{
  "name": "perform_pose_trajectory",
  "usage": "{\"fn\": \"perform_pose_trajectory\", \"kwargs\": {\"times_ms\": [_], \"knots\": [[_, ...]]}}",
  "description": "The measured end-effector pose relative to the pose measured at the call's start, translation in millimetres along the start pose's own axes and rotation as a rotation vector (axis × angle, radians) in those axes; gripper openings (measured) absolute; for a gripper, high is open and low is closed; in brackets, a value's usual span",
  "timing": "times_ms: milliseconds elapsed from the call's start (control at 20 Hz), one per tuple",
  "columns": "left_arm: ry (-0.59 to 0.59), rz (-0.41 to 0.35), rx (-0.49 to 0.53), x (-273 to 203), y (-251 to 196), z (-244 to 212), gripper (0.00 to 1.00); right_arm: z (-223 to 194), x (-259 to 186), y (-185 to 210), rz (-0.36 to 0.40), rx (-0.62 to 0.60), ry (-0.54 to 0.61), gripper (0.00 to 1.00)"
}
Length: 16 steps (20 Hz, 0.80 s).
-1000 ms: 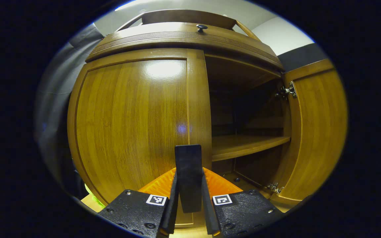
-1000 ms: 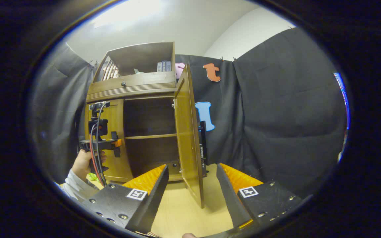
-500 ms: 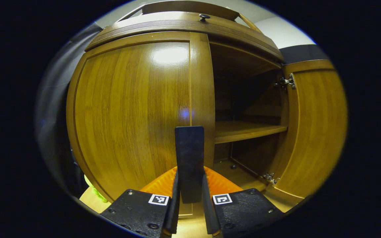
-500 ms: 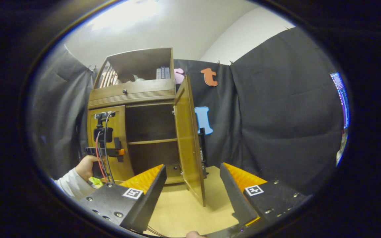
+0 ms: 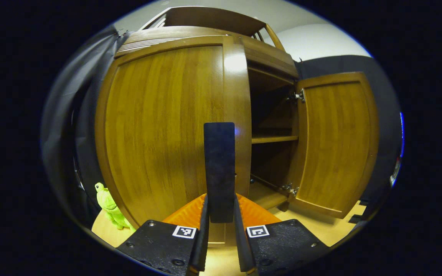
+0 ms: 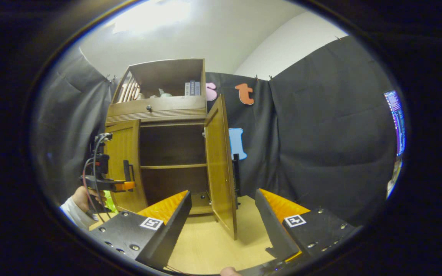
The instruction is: Open the right door of the double-door shoe cabinet with the right hand, and open the left door with the left hand.
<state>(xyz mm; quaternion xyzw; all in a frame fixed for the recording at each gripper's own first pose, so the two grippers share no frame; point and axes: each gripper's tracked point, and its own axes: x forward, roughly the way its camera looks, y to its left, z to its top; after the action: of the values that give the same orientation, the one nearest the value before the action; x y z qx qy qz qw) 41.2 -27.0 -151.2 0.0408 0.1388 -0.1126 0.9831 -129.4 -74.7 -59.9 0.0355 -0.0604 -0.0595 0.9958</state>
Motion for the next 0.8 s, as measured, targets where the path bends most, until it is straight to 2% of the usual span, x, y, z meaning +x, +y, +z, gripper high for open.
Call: {"fn": "perform_pose_trajectory", "kwargs": {"times_ms": [350, 500, 800], "knots": [[0.004, -0.037, 0.003, -37.0, 5.1, -3.7, 0.34, -2.2, -1.9, -9.2, -0.040, 0.033, 0.017, 0.99], [0.007, -0.034, 0.010, -44.2, 9.0, -5.1, 0.34, -10.3, 2.7, -7.4, -0.035, 0.033, 0.049, 0.99], [0.015, -0.017, 0.013, -70.5, 19.5, -8.2, 0.32, -1.0, -1.9, -4.7, -0.035, 0.032, 0.035, 0.99]]}}
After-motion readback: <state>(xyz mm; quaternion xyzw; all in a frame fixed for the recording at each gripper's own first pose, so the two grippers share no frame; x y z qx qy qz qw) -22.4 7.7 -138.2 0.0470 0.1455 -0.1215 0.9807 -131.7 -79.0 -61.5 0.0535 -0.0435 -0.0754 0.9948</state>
